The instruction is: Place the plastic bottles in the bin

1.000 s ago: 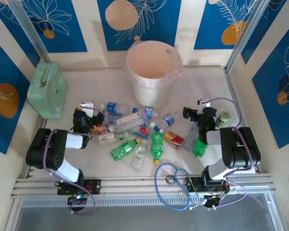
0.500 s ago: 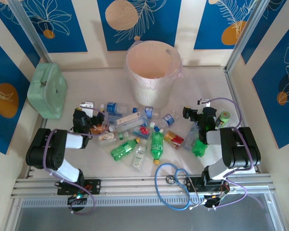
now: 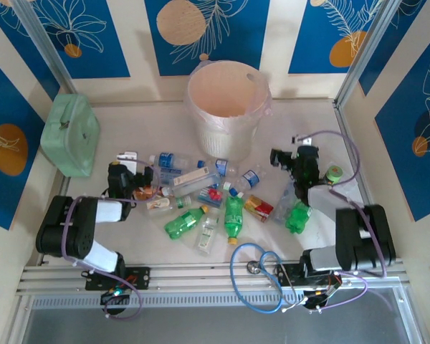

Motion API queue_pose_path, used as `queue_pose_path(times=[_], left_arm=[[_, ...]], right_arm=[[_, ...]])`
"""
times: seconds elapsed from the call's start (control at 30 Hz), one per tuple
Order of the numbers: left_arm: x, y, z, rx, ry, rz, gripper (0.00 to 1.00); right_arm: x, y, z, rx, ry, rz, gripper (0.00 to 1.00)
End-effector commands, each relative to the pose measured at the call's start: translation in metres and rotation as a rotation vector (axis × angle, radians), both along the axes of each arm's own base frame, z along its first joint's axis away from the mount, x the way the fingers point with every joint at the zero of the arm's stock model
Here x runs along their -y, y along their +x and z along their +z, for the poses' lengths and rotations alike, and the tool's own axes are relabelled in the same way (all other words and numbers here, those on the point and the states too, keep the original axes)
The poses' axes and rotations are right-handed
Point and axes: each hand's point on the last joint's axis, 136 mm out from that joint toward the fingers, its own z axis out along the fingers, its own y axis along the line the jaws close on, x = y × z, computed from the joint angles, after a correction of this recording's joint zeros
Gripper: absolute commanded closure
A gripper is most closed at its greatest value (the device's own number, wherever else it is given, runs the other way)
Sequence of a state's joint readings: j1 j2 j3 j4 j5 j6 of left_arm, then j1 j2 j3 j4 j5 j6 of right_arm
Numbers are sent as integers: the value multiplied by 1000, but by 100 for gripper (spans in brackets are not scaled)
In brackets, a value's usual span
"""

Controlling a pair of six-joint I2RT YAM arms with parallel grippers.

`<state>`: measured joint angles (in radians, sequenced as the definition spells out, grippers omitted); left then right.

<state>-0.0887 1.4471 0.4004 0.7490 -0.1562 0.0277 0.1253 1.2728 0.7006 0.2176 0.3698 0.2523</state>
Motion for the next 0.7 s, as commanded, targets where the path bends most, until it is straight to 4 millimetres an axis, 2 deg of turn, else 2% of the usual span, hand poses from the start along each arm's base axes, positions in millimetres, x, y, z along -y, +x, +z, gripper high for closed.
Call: queue_pose_path(times=[0.0, 0.03, 0.1, 0.17, 0.27, 0.33, 0.43, 0.5, 0.53, 0.6, 0.67], left_arm=[[-26, 4, 48, 27, -22, 162, 0], [-35, 2, 61, 39, -46, 227, 0], [-39, -7, 85, 13, -143, 289, 0], [-23, -16, 99, -38, -255, 269, 0], [32, -32, 112, -123, -263, 128, 1], [84, -51, 117, -185, -221, -37, 3], [150, -87, 111, -283, -194, -280, 4], [182, -111, 100, -336, -137, -422, 4], [194, -119, 93, -355, -106, -494, 4], [207, -126, 80, -373, -34, -595, 2], [212, -122, 72, -371, 52, -652, 0]], right_arm=[[14, -49, 37, -139, 202, -171, 1], [21, -60, 36, -137, 249, -239, 1], [31, -85, 22, -156, 403, -347, 1], [25, -98, 16, -205, 491, -309, 1], [22, -129, 4, -426, 408, -422, 1], [18, -147, 22, -516, 258, -498, 1], [13, -157, 46, -484, 28, -532, 1], [-4, -149, 51, -452, 21, -412, 0], [-17, -145, 49, -477, 93, -331, 1], [-41, -138, 42, -527, 247, -189, 9], [-48, -136, 39, -561, 326, -163, 13]])
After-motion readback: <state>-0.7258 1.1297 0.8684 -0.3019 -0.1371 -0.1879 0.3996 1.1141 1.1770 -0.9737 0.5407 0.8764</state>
